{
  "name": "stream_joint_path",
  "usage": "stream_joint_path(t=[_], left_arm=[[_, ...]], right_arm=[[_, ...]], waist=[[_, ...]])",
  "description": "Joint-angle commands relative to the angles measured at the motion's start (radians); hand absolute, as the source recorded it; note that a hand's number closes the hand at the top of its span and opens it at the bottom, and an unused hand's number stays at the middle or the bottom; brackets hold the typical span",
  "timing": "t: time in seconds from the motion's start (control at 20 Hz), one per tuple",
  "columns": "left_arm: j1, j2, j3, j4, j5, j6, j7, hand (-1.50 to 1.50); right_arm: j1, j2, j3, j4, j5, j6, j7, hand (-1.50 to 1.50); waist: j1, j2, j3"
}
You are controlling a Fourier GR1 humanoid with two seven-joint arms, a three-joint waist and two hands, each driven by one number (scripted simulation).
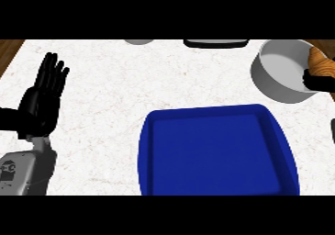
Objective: Pick the croissant from the tray and place it in the pot
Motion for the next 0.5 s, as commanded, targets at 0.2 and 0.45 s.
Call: stream_joint_path(t=[0.2,0.45], left_arm=[[-0.051,-0.021,-0.016,0.055,-0.03,0.014,-0.017,0.0],[-0.014,0.021,0.025,0.011,0.012,-0.034,0.013,0.0]], right_arm=[[-0.077,-0.113,-0.137,0.416,-0.139,-0.165,-0.329,1.5],[-0.08,-0.14,-0.16,0.535,-0.158,-0.202,-0.398,1.5]], waist=[[0.013,0.006,0.001],[0.009,0.001,0.0]])
